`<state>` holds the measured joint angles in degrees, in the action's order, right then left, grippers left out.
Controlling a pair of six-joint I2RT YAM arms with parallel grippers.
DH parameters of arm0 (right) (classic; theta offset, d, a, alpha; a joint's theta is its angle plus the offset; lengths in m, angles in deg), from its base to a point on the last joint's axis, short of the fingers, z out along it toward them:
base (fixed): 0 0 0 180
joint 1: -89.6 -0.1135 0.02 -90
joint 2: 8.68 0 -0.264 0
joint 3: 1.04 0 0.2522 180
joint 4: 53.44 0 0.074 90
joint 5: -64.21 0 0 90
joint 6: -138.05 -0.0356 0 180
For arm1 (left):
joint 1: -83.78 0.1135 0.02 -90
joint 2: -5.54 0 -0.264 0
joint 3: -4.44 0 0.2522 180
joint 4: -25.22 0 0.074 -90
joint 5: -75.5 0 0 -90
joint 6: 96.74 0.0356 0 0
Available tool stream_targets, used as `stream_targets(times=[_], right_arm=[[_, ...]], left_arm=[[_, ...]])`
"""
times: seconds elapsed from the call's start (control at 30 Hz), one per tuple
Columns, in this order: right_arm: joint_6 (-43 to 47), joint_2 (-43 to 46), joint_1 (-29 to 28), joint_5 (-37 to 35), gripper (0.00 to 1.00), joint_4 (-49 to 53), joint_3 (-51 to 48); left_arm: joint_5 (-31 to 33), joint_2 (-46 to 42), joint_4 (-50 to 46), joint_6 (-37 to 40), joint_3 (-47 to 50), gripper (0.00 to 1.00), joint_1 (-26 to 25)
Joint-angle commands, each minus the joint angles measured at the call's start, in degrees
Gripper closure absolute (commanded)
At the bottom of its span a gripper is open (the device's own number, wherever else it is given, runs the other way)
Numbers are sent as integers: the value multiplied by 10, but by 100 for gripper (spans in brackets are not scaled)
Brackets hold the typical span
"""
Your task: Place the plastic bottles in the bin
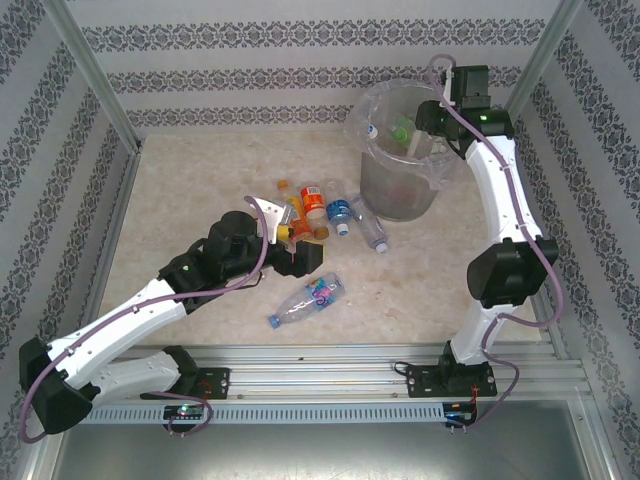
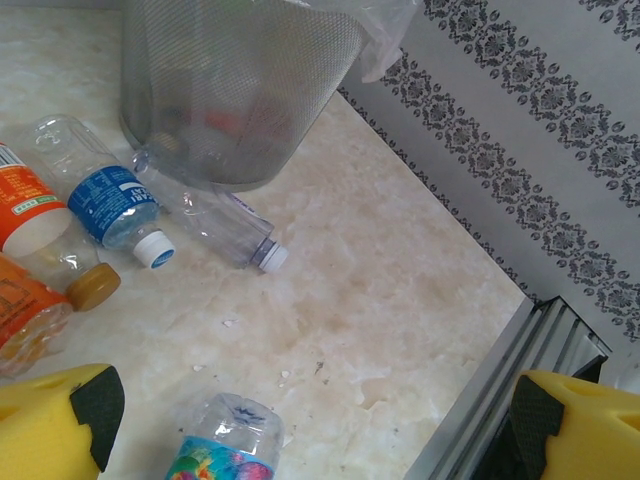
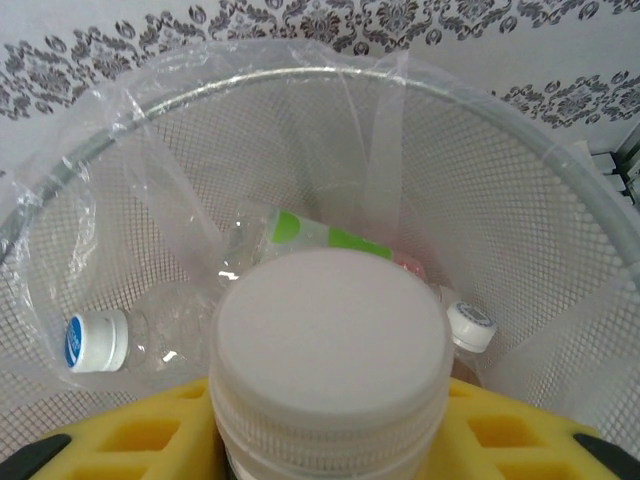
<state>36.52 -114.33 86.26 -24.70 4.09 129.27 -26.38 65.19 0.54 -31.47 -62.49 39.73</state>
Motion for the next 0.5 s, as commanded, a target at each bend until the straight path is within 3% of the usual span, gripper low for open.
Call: stream_targets(times=[0.0,0.17,0.47], right_arm=[[34,-18,-20,-18,51,36,14],[34,-24,-31,-22,37,39,18],[9,14,-32,13,28,36,18]], left_arm=[[9,2,-5,1,-21,0,-11],[15,0,-10,2,-19,0,-16],[21,-2,-19,7,-18,0,-18]])
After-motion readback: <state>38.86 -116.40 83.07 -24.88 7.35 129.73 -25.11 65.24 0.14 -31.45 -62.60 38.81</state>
